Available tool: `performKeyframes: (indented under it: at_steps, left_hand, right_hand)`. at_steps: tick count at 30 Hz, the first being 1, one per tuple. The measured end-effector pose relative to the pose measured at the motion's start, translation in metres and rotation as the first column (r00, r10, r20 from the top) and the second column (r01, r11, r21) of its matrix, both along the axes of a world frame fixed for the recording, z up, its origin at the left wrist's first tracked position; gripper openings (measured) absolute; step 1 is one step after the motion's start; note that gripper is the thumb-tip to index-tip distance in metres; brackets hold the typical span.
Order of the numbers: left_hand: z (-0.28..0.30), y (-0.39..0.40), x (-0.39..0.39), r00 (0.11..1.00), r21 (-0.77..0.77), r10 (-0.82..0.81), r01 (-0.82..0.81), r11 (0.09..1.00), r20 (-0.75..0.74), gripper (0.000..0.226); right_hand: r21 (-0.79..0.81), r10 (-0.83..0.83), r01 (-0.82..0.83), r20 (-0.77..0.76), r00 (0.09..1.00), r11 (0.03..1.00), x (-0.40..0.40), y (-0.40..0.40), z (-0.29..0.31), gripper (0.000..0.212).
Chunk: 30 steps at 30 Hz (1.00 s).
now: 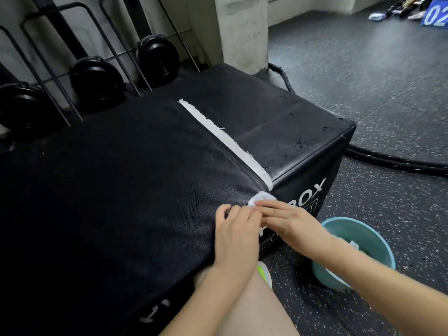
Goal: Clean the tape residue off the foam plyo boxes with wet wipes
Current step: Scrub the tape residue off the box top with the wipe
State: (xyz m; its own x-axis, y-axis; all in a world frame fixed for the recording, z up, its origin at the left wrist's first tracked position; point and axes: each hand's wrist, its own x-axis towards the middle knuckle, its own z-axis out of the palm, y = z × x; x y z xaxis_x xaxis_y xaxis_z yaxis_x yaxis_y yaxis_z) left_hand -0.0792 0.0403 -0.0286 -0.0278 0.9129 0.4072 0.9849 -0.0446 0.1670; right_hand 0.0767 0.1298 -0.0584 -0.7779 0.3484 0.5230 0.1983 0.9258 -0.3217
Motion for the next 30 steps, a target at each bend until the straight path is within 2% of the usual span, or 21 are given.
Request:
performKeyframes:
  at_steps: [4,7,10,13,16,20,24,27,30]
  left_hand:
    - [0.008,0.02,0.005,1.0,-0.11,-0.011,0.012,0.994,0.015,0.019]
    - [0.014,0.022,0.0,0.997,-0.187,-0.049,0.036,0.982,-0.066,0.025]
    - [0.025,0.039,-0.008,0.989,-0.252,-0.027,-0.01,0.968,-0.143,0.037]
    - [0.037,0.066,-0.023,0.996,-0.292,0.028,-0.052,0.955,-0.085,0.04]
    - [0.043,0.075,-0.031,0.998,-0.281,0.055,-0.054,0.958,-0.006,0.033]
    - [0.038,0.043,-0.019,0.999,-0.27,-0.018,0.028,0.962,0.04,0.031]
    - [0.016,0.015,-0.012,0.993,-0.235,-0.075,0.095,0.967,0.09,0.052]
    - [0.019,0.03,-0.021,0.997,-0.214,-0.047,0.059,0.975,0.064,0.055]
    - [0.037,0.064,-0.041,1.0,-0.284,0.006,-0.014,0.959,-0.029,0.041]
  right_hand:
    - [-0.194,-0.049,0.04,-0.041,0.998,0.98,0.004,0.016,0.013,0.016]
    - [-0.266,-0.094,0.091,0.001,0.996,0.96,-0.005,0.019,0.022,0.024]
    - [-0.256,-0.094,0.112,0.081,0.992,0.96,-0.027,0.035,0.032,0.021]
    - [-0.199,-0.13,0.154,0.131,0.983,0.968,-0.053,0.059,0.035,0.023]
    - [-0.148,-0.193,0.22,0.177,0.965,0.964,-0.064,0.062,0.035,0.023]
    - [-0.092,-0.217,0.236,0.184,0.959,0.967,-0.043,0.027,0.032,0.019]
    - [-0.07,-0.197,0.212,0.186,0.963,0.975,-0.026,-0.001,0.028,0.027]
    - [-0.12,-0.231,0.257,0.193,0.954,0.959,-0.044,0.011,0.032,0.019]
    - [-0.091,-0.294,0.318,0.205,0.933,0.944,-0.076,0.039,0.032,0.018]
